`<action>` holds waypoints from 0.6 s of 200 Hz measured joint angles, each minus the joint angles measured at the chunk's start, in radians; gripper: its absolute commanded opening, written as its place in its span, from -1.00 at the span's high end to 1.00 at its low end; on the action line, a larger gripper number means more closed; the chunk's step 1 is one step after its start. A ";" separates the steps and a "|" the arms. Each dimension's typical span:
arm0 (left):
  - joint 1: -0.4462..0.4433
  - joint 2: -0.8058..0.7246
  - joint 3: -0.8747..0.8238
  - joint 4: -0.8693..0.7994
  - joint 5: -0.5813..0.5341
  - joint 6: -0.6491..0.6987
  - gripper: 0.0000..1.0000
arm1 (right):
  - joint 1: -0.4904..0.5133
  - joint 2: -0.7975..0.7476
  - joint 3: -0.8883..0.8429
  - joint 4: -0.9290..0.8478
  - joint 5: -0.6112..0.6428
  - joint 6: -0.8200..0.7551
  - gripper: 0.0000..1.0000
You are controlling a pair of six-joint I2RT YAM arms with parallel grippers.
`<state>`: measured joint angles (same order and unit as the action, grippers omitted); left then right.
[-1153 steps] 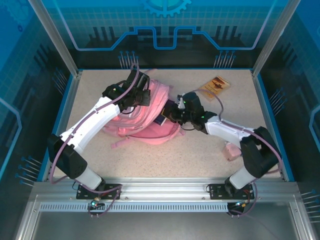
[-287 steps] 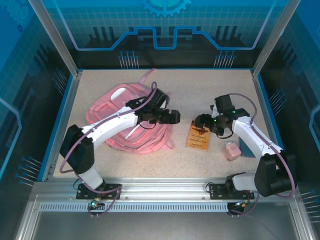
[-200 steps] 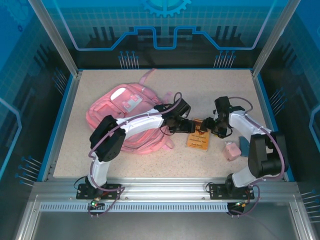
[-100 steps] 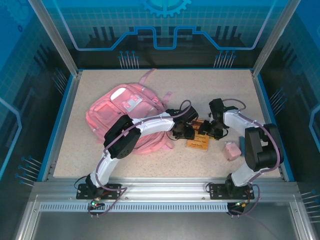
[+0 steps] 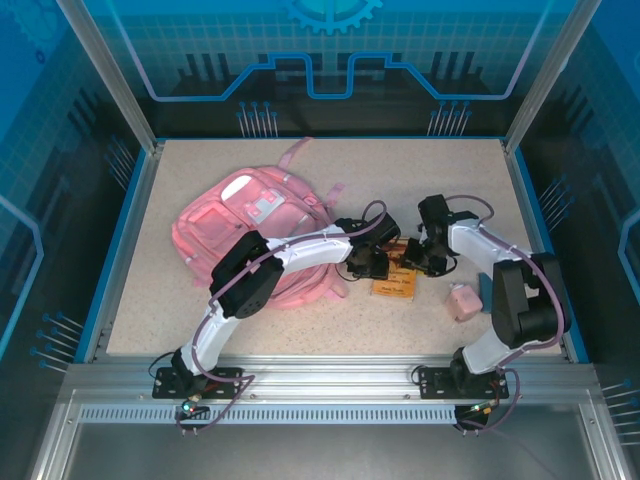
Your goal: Pack the student bag
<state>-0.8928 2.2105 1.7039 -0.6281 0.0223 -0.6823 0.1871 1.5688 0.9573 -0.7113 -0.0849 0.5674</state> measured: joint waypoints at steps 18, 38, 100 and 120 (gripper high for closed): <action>0.000 0.000 0.000 -0.002 0.000 0.000 0.34 | 0.000 -0.017 0.000 -0.003 0.000 0.006 0.67; 0.000 0.000 0.001 -0.003 0.000 0.000 0.33 | 0.000 -0.031 0.000 -0.005 0.000 0.007 0.88; 0.023 -0.068 -0.019 -0.017 0.017 0.020 -0.56 | 0.000 -0.127 0.000 -0.005 -0.035 -0.011 1.00; 0.061 -0.203 -0.080 0.016 0.051 0.028 -0.75 | -0.016 -0.209 0.000 0.013 -0.088 -0.031 1.00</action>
<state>-0.8322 2.0075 1.6238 -0.6121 0.0734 -0.6544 0.1715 1.3602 0.9577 -0.6979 -0.1726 0.5362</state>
